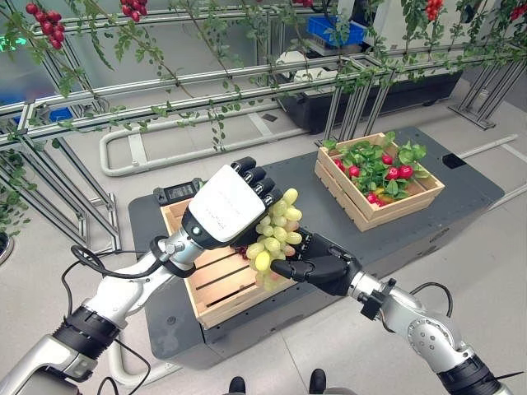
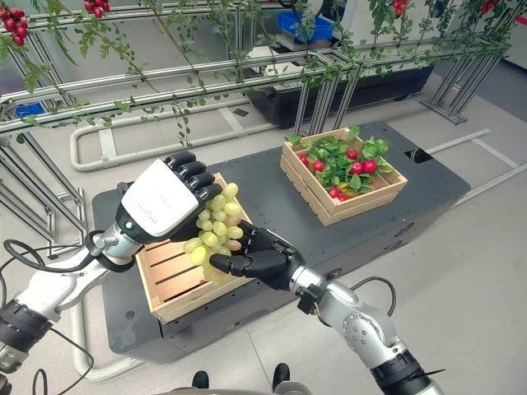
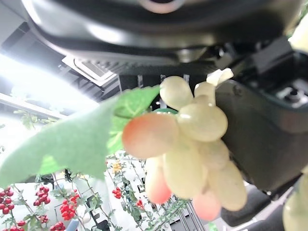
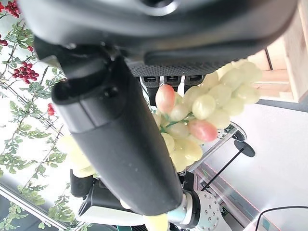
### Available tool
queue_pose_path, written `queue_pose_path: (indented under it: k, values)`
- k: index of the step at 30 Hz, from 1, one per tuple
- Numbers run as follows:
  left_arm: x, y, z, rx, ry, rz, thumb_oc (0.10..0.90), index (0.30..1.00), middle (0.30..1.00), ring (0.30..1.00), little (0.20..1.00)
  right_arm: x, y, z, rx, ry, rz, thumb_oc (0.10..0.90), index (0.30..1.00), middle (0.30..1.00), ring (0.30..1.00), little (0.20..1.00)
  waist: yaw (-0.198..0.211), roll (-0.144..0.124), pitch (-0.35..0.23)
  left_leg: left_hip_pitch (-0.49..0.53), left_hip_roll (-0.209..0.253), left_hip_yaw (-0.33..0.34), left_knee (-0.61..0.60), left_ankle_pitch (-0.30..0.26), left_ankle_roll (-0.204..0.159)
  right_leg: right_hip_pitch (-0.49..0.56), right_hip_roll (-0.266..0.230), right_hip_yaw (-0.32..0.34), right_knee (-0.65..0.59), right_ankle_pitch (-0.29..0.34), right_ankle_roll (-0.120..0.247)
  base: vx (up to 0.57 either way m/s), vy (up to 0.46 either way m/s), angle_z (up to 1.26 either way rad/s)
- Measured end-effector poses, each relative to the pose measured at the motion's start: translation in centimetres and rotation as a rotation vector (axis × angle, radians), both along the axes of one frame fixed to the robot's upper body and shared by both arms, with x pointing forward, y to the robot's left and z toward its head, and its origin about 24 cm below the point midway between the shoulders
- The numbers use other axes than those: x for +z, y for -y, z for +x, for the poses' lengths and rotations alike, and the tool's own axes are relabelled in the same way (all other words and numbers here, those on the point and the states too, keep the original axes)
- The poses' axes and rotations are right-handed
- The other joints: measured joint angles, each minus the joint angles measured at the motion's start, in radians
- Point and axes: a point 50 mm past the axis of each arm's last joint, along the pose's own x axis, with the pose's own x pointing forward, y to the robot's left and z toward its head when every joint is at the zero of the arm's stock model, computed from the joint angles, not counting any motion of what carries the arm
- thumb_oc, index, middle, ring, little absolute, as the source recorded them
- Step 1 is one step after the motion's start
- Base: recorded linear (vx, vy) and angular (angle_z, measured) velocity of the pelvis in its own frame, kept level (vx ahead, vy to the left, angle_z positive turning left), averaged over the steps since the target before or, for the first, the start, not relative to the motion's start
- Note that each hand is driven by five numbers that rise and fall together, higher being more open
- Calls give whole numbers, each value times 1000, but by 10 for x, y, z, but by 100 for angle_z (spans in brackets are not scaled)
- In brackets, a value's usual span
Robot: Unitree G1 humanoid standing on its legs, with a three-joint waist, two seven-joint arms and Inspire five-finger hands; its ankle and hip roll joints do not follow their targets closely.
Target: Pick up the fruits from the basket on one side to the basket on the other side
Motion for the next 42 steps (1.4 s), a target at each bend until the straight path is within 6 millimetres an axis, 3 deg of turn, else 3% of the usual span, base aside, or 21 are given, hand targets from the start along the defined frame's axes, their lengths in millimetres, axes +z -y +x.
queue_pose_path:
  k: [10,22,32,37,38,39,40,41,42]
  values:
    - [6,4,-1,-2,21,-15,400,300,300,300,300,5,8,5,-49,67,-41,800,900,900,900,900,0,-3,-11,5,0,12,0,-6,1,-3,1,13,0,0,1,8,0,-3]
    - [10,8,0,9,11,-34,400,300,300,300,300,3,1,3,-22,38,-10,800,900,900,900,900,2,-6,-17,5,0,13,0,-8,1,-3,1,15,0,-1,1,0,0,0]
    - [7,16,-4,-45,-20,-59,400,300,300,300,300,-11,-16,-11,148,-55,-8,800,900,900,900,900,4,-15,-27,6,1,14,0,-7,1,-3,3,16,0,0,2,0,0,0]
    - [10,22,-8,-93,-39,-81,400,300,300,300,300,-14,-29,-22,270,-113,90,800,900,900,900,900,5,-19,-40,7,1,14,0,-7,1,-3,3,17,0,0,2,0,0,0]
    - [10,22,-8,-95,-45,-88,400,300,300,300,300,-14,-30,-23,279,-117,103,762,844,844,844,844,6,-19,-43,7,1,14,0,-7,1,-3,3,17,0,0,2,0,0,0]
    - [10,22,-8,-96,-47,-91,400,300,300,300,300,-14,-33,-24,290,-134,141,602,604,604,604,604,6,-21,-49,7,1,14,0,-8,1,-3,3,17,0,0,2,0,0,0]
    - [10,21,-8,-97,-57,-101,400,300,300,300,300,-15,-35,-25,298,-144,169,508,462,462,462,462,7,-21,-54,7,1,15,0,-8,0,-3,3,17,0,-1,1,0,0,0]
    - [10,21,-8,-97,-64,-110,400,300,300,300,300,-15,-36,-25,299,-153,188,508,462,462,462,462,8,-21,-56,7,1,15,0,-8,0,-3,2,17,0,-1,1,0,0,0]
    - [10,21,-8,-95,-75,-121,400,300,300,300,300,-15,-38,-25,300,-157,209,400,300,300,300,300,9,-21,-60,7,1,15,0,-8,1,-3,2,17,-1,-1,0,0,0,0]
